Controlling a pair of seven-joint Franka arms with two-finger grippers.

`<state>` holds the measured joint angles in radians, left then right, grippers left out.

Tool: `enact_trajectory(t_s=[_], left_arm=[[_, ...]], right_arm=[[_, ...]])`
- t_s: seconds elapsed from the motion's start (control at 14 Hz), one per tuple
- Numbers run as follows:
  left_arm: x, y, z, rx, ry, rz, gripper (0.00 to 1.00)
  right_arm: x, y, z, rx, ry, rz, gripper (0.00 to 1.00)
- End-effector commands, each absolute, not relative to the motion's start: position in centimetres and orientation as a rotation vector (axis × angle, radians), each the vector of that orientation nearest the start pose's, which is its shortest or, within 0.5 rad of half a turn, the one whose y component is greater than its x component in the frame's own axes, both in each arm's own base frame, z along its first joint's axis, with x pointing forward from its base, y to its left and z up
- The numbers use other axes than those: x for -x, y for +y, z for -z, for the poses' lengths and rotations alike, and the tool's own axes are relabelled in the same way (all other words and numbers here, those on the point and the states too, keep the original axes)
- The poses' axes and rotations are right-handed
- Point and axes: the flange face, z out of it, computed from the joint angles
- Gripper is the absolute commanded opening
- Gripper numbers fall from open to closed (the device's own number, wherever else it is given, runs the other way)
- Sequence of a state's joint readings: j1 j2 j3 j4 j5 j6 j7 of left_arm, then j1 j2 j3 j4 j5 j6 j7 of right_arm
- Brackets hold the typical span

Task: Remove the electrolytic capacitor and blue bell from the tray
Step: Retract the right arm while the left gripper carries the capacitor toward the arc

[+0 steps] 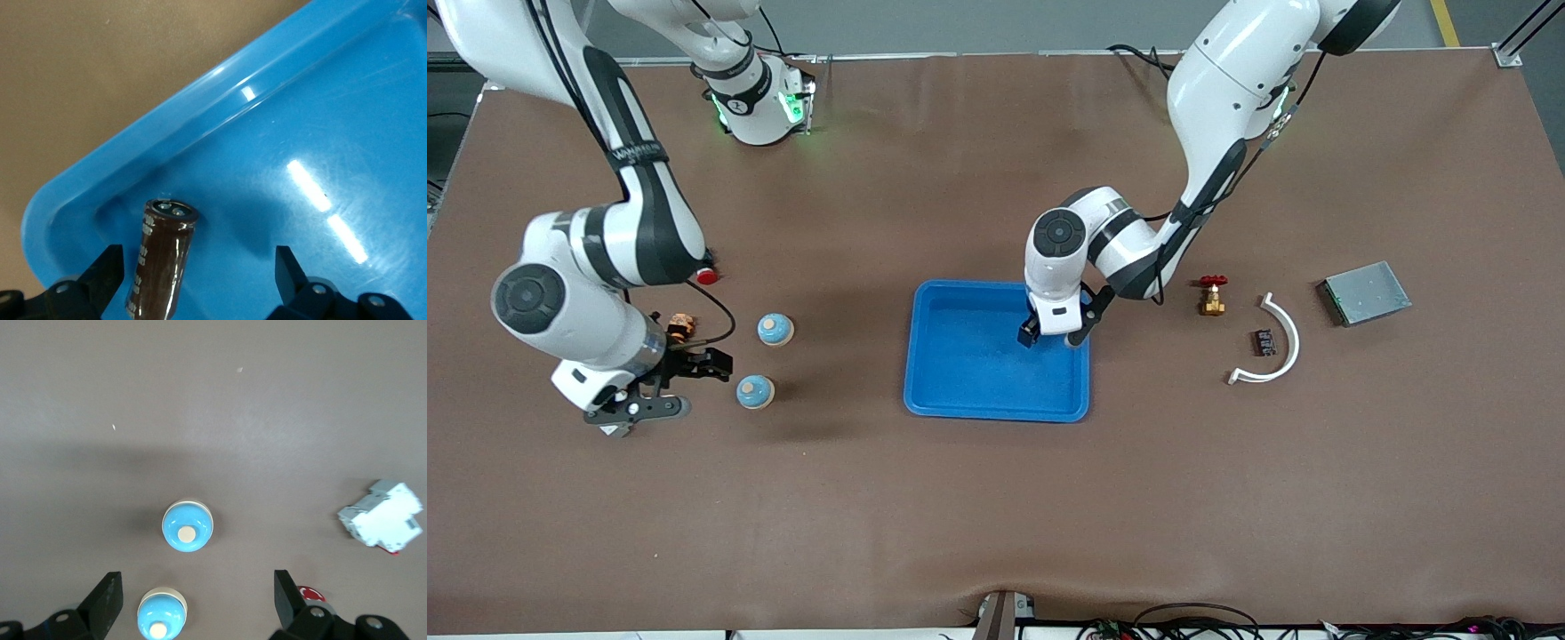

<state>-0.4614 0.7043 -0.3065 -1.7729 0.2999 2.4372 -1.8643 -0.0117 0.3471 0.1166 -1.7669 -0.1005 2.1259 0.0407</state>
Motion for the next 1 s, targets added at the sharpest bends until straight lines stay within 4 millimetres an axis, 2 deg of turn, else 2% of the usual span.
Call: enact_trajectory(t_s=[0.0, 0.07, 0.14, 0.21, 0.29, 0.5, 0.57, 0.71, 0.93], left_arm=[[-48.2, -44.6, -17.1, 2.819, -1.402, 0.02, 1.0], [-48.2, -44.6, -17.1, 2.819, -1.401, 0.021, 1.0], [-48.3, -44.6, -17.3, 2.821, -1.407, 0.023, 0.93], [-48.4, -44.6, -17.5, 2.823, -1.408, 0.026, 0.68], [-48.5, -44.5, -17.5, 2.823, -1.408, 0.026, 0.53], [-48.7, -44.5, -17.9, 2.831, -1.402, 0.035, 0.21], [-48.8, -44.5, -18.2, 2.831, -1.405, 0.036, 0.16], [-49.1, -44.4, -18.4, 2.817, -1.405, 0.039, 0.0], [-49.3, -44.2, -18.9, 2.803, -1.402, 0.043, 0.0]], right_arm=[[-63.4, 5.5, -41.3, 3.19, -0.125, 0.022, 1.0], [-63.4, 5.2, -42.8, 3.196, -0.111, -0.012, 1.0], [-63.7, 4.6, -45.0, 3.199, -0.094, -0.038, 1.0], [-63.9, 3.4, -47.0, 3.199, -0.075, -0.054, 1.0], [-64.1, 2.7, -49.2, 3.199, -0.061, -0.062, 1.0], [-64.0, 0.9, -54.4, 3.202, -0.004, -0.073, 1.0], [-63.9, 0.8, -55.7, 3.207, 0.01, -0.058, 1.0], [-63.7, -0.2, -56.3, 3.199, 0.041, -0.052, 1.0], [-62.9, -0.6, -57.7, 3.2, 0.062, -0.084, 1.0]])
